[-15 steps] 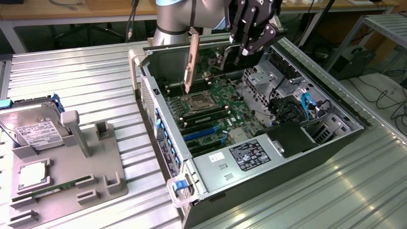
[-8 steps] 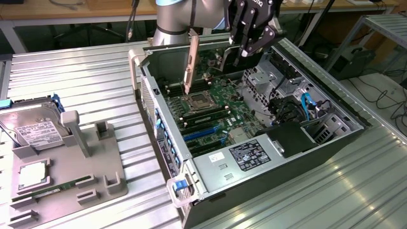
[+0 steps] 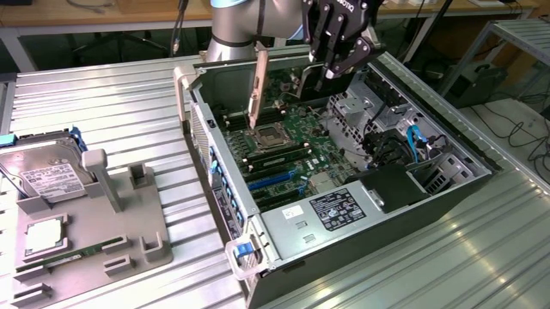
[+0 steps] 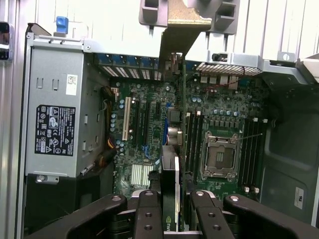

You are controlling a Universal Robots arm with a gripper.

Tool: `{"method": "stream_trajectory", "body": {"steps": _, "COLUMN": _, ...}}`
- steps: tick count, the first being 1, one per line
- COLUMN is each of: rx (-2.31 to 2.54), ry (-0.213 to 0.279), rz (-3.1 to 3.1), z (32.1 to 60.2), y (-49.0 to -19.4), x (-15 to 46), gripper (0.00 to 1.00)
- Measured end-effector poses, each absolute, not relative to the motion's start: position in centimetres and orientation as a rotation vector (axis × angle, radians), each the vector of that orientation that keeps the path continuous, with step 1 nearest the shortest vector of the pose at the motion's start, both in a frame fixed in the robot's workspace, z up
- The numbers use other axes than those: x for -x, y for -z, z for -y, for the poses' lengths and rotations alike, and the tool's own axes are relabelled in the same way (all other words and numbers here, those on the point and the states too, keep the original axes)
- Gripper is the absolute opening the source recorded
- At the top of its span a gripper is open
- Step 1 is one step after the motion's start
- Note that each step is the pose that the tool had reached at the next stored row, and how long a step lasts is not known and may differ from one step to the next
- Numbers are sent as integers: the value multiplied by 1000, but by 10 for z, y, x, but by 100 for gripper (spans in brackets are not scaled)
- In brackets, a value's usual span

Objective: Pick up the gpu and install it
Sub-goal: 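Insert the gpu into the slot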

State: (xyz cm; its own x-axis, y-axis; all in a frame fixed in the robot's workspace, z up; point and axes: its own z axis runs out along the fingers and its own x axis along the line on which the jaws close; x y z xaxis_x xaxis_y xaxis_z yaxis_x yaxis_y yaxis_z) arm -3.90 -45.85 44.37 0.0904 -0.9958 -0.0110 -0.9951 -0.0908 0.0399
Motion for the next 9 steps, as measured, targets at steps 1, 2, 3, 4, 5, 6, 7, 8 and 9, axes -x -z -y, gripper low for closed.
{"method": "stream_trajectory", "body": {"steps": 1, "rx": -2303, "ry": 55, "rz": 2103, "z": 459, "y": -443, "x": 39, "gripper": 27}}
{"method": "stream_trajectory", "body": {"steps": 2, "rx": -2303, "ry": 55, "rz": 2103, "z": 459, "y": -443, "x": 39, "gripper": 27}}
{"method": "stream_trajectory", "body": {"steps": 3, "rx": -2303, "ry": 55, "rz": 2103, "z": 459, "y": -443, "x": 39, "gripper": 27}}
{"method": "stream_trajectory", "body": {"steps": 4, "rx": -2303, "ry": 55, "rz": 2103, "z": 459, "y": -443, "x": 39, "gripper": 27}}
{"method": "stream_trajectory", "body": {"steps": 5, "rx": -2303, "ry": 55, "rz": 2103, "z": 459, "y": -442, "x": 39, "gripper": 27}}
{"method": "stream_trajectory", "body": {"steps": 6, "rx": -2303, "ry": 55, "rz": 2103, "z": 459, "y": -442, "x": 39, "gripper": 27}}
{"method": "stream_trajectory", "body": {"steps": 7, "rx": -2303, "ry": 55, "rz": 2103, "z": 459, "y": -442, "x": 39, "gripper": 27}}
{"method": "stream_trajectory", "body": {"steps": 8, "rx": -2303, "ry": 55, "rz": 2103, "z": 459, "y": -441, "x": 39, "gripper": 27}}
{"method": "stream_trajectory", "body": {"steps": 9, "rx": -2303, "ry": 55, "rz": 2103, "z": 459, "y": -441, "x": 39, "gripper": 27}}
